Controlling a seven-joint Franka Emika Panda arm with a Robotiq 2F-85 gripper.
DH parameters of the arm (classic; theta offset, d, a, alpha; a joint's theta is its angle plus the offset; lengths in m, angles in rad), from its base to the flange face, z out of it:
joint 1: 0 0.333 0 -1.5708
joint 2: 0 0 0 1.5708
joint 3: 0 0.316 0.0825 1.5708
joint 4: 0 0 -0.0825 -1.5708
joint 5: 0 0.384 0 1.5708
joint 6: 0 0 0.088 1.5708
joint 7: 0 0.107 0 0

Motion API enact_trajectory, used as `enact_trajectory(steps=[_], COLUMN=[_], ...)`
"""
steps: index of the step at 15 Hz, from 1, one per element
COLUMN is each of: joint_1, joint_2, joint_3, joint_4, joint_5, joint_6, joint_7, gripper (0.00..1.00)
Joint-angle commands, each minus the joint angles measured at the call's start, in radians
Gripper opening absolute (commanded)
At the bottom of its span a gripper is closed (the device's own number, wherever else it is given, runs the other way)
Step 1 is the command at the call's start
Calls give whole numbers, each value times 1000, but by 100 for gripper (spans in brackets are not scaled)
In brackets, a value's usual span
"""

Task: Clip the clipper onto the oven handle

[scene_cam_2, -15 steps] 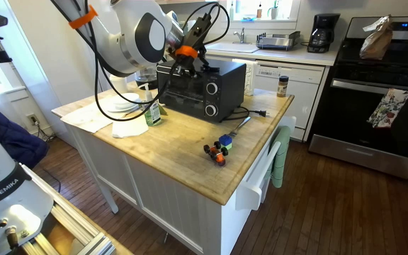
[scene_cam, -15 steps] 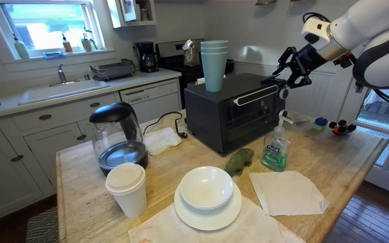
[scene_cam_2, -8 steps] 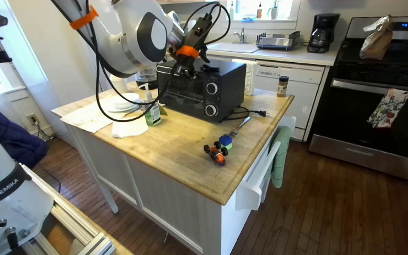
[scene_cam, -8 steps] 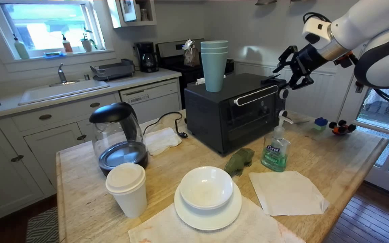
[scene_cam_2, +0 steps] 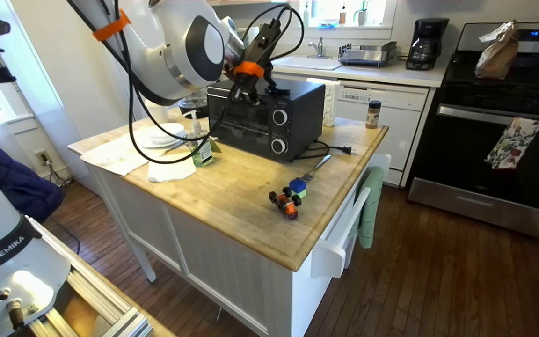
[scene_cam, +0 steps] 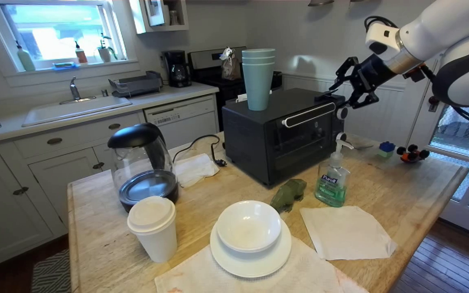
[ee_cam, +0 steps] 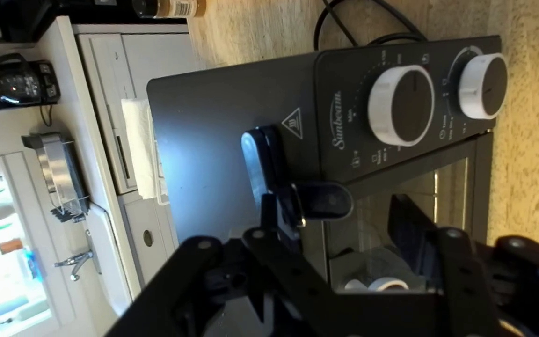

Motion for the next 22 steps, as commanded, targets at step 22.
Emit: enact_trajectory(steps=[22], joint_1=[-120], joint_2=[42], joint_3=[77], joint_4=[94], joint_5=[-167], joint_6=[17], joint_7=[188], gripper=[78])
